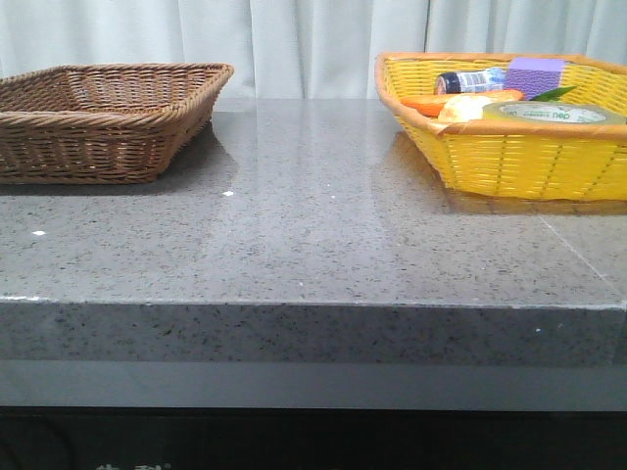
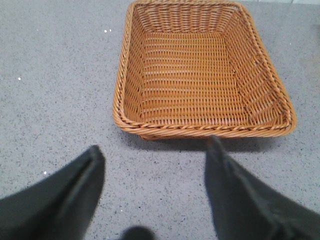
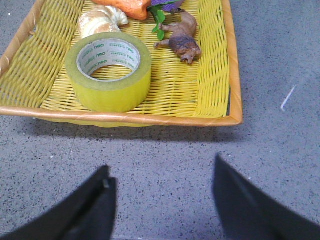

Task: Transfer tape with both arms
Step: 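Lower the right gripper into the yellow basket onto the yellow tape roll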

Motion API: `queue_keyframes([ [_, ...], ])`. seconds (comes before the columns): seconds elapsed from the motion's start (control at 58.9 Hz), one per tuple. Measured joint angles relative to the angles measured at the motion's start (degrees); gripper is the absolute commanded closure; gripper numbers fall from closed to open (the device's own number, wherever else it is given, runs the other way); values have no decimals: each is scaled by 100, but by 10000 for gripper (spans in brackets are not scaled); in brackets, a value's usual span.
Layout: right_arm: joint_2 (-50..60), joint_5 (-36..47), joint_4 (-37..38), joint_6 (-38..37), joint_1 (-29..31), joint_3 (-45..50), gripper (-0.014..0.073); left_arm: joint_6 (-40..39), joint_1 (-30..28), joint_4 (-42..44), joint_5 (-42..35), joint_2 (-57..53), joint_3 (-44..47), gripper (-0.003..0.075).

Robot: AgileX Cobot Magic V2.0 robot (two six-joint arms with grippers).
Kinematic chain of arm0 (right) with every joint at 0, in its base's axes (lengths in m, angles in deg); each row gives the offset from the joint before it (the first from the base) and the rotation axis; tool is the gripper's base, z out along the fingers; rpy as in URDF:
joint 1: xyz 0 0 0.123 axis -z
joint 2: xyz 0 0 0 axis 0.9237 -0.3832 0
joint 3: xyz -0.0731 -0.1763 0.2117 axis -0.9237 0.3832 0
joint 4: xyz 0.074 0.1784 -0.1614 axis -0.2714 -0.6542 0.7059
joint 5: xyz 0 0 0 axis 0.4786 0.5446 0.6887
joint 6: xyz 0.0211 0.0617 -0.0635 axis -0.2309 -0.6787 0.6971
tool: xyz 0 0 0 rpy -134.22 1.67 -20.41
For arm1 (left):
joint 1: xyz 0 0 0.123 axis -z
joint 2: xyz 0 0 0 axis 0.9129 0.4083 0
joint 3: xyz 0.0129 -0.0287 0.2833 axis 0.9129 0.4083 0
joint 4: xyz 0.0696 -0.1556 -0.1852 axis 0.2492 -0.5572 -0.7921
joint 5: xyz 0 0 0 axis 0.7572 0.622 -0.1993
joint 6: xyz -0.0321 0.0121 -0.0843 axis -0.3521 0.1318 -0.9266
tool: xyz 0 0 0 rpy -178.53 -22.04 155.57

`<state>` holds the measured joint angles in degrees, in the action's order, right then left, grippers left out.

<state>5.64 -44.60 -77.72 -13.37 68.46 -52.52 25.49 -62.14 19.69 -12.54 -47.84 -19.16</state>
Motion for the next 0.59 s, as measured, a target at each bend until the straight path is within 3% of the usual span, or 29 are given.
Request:
queue_keyframes([
  [0.136, -40, -15, 0, 0, 0, -13, 57, 38, 255, -117, 11, 12, 0, 196],
  [0.255, -370, -253, -25, -42, 0, -370, 57, 88, 843, -139, -24, 12, 0, 196],
  [0.594, -2487, -1356, -74, -42, 0, -2025, 57, 112, 2279, -166, -147, 12, 0, 196],
])
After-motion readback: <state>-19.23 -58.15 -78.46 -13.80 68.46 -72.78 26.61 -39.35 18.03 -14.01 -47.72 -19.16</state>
